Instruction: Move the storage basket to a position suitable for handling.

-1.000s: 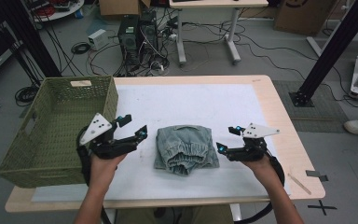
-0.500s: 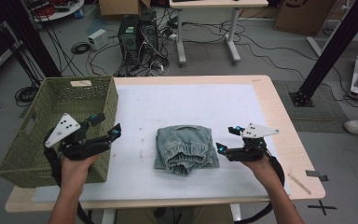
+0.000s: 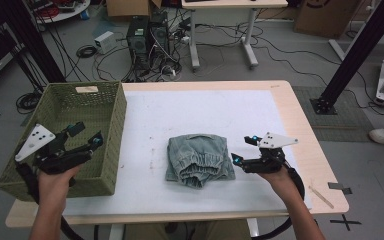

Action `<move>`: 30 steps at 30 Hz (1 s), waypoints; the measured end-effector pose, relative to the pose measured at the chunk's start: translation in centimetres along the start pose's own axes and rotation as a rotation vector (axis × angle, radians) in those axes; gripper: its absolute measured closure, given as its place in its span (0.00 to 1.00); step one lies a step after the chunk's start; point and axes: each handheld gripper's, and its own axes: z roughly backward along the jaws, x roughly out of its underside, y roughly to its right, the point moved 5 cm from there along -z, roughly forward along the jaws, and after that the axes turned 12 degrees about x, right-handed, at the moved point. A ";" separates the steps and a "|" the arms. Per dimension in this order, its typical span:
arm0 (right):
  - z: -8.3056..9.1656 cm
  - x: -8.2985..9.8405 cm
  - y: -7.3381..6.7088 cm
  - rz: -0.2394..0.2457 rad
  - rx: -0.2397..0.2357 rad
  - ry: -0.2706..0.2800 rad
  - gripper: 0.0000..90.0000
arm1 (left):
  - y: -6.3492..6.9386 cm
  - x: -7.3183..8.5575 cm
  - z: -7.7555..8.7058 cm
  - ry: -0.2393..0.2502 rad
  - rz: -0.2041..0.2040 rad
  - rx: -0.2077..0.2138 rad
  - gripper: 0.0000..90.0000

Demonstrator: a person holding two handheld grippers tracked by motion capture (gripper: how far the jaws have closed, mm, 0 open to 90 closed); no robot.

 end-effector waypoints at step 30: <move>-0.3 -0.2 -0.4 0.004 0.009 -0.007 0.24 | -7.7 1.0 9.3 -0.055 0.045 -0.214 0.30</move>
